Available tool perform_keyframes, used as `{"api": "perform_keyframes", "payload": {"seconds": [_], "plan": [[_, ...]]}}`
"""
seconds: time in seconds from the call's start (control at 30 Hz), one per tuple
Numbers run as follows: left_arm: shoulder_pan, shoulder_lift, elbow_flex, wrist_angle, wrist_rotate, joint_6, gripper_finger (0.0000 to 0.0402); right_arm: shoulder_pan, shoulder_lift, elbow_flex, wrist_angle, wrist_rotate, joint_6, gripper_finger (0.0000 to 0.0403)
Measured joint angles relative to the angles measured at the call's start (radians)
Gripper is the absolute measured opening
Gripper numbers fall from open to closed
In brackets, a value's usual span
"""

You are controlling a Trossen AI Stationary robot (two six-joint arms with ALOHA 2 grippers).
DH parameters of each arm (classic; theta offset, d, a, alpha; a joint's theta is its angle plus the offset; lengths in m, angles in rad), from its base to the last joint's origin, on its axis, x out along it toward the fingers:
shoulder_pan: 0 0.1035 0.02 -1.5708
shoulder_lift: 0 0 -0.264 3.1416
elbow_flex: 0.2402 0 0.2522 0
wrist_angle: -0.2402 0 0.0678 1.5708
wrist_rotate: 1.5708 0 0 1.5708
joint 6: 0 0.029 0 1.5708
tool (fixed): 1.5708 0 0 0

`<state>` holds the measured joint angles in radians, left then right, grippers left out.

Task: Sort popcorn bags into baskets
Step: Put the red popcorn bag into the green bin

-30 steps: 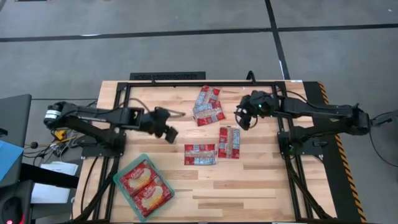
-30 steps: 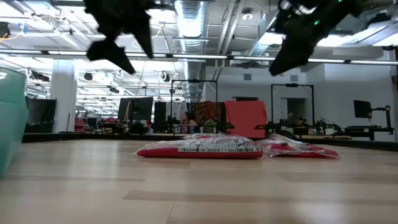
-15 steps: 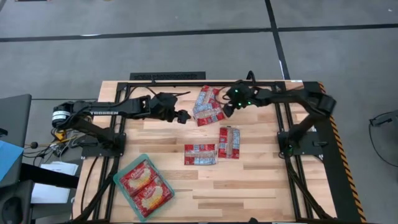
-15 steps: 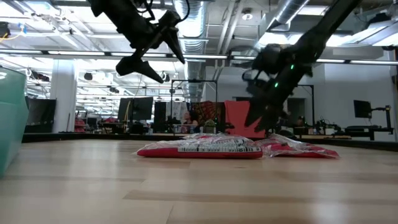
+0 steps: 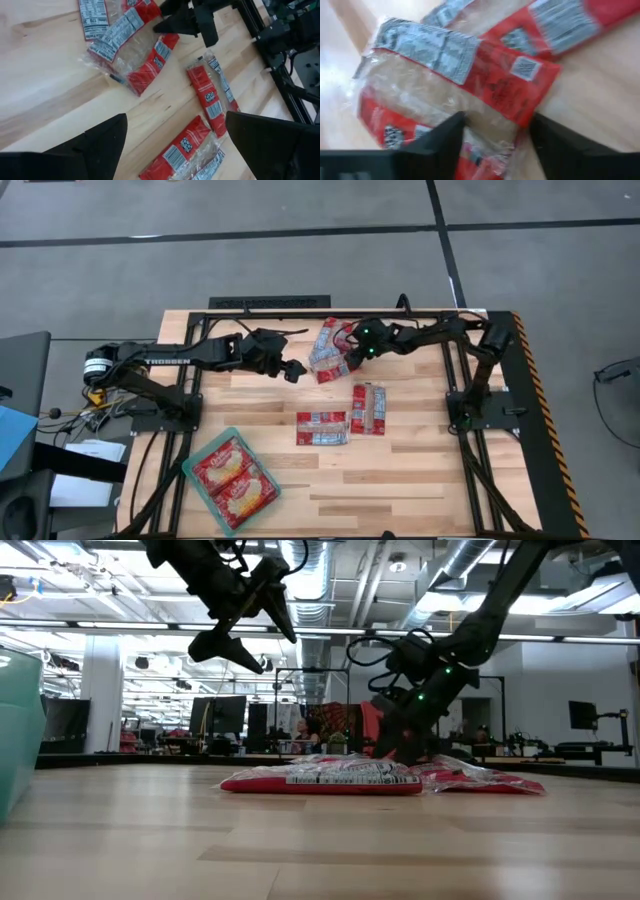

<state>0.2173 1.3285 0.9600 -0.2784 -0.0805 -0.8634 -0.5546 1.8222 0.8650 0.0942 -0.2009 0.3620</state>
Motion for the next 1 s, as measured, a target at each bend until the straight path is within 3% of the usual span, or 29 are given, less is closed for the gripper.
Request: {"api": "perform_keyframes", "payload": {"seconds": [0.17,0.23,0.4,0.57,0.87,1.0], "plan": [[0.014,0.0,0.0,0.001,0.011,0.013,0.0325,0.005,0.001,0.015,-0.012,-0.056,0.0,0.0057],[0.025,0.0,0.0,0.0,0.03,0.012,0.0325,0.004,0.0,0.017,-0.004,-0.067,-0.002,0.0019],[0.051,0.0,0.0,0.0,0.059,-0.017,0.0325,0.012,-0.018,0.016,-0.011,-0.054,0.009,0.001],[0.09,0.0,0.0,0.002,0.112,-0.118,0.0325,0.057,-0.121,0.016,-0.012,0.07,-0.074,0.0007],[0.182,0.0,0.0,0.01,0.277,-0.271,0.0325,0.157,-0.329,0.016,-0.074,0.218,-0.32,0.0004],[0.208,0.0,0.0,0.066,0.323,-0.443,0.0325,0.233,-0.405,0.016,-0.091,0.359,-0.518,0.0005]]}}
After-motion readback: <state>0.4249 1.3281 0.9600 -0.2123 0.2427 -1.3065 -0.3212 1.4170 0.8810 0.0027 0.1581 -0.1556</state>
